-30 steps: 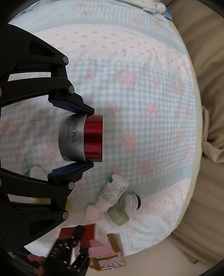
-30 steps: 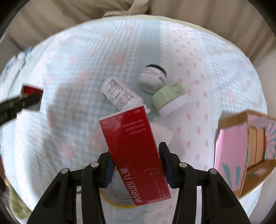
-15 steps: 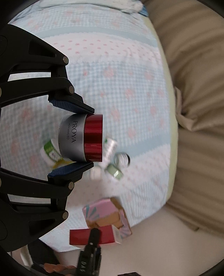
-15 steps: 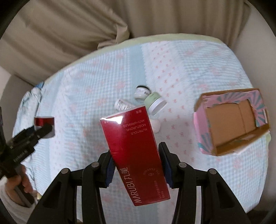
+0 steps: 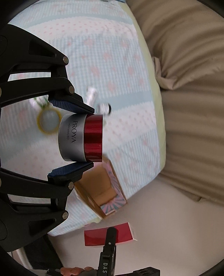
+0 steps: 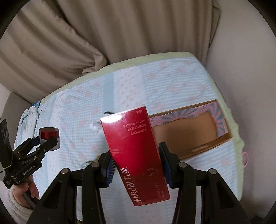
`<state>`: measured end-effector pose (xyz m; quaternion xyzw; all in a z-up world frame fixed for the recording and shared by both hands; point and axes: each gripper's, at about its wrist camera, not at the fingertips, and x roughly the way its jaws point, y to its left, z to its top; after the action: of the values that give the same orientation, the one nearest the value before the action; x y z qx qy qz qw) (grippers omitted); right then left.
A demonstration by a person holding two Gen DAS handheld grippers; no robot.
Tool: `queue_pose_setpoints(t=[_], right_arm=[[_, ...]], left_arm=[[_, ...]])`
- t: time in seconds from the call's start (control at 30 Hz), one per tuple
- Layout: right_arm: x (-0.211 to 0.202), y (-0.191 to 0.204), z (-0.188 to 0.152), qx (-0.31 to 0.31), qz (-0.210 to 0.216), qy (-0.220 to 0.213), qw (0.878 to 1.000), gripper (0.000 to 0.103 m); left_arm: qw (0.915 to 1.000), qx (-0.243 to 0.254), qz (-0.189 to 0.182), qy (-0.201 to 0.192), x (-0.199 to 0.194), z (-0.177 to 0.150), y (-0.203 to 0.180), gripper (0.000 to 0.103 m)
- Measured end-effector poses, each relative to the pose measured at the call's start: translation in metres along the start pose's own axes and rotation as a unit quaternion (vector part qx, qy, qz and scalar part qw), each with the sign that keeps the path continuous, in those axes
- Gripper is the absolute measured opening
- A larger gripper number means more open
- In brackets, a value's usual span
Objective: Organize rigid objects
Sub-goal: 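Carry both items into cardboard box and open both tools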
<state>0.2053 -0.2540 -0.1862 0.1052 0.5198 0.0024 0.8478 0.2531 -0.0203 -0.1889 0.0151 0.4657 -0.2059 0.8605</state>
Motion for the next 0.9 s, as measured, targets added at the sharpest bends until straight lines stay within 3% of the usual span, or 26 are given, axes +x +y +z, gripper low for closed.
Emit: queue_pose_setpoints(t=[0.23,0.4,0.63,0.9], right_arm=[[0.009,-0.103,0.025,-0.026,0.010,0.020,0.999,0.044],[0.045,-0.163,0.040,-0.044,0.012,0.057,0.997,0.043],[0.116,-0.220,0.052,-0.045,0.011,0.115,0.992,0.043],[0.203,-0.240,0.049,-0.045,0.023,0.175,0.983,0.043]], left_arm=[[0.9992,-0.035,0.004,0.020,0.047,0.022,-0.100,0.051],[0.9966,-0.057,0.010,0.058,0.100,0.028,-0.149,0.051],[0.9929,-0.055,0.006,0.105,0.194,0.035,-0.186,0.051],[0.9818,-0.044,0.029,0.183,0.301,0.026,-0.192,0.051]])
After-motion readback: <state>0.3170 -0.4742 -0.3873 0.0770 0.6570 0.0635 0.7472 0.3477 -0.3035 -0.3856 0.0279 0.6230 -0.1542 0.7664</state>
